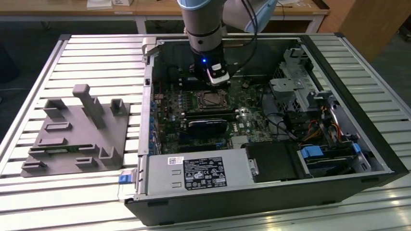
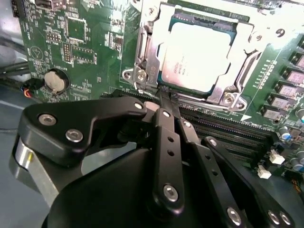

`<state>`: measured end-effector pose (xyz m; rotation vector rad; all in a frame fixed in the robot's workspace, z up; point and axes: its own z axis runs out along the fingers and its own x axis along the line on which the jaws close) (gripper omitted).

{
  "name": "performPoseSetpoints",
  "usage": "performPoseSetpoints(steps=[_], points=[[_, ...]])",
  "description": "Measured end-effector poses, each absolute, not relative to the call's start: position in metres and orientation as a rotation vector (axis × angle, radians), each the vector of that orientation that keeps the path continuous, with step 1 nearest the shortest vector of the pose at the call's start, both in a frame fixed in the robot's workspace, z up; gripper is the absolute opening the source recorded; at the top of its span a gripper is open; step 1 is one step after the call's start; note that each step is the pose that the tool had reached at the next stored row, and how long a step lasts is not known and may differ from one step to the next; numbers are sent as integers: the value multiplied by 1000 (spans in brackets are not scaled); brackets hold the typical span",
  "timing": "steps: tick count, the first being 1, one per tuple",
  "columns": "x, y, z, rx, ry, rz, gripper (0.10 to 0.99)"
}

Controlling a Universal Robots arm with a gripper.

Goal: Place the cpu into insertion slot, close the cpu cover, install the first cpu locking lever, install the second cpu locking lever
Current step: 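Install the first cpu locking lever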

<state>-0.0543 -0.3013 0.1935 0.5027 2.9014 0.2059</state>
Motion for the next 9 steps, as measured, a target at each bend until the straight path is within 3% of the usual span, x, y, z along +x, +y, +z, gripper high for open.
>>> performPoseSetpoints(steps=[9], points=[[-54, -301, 210, 503, 2901, 207, 106]])
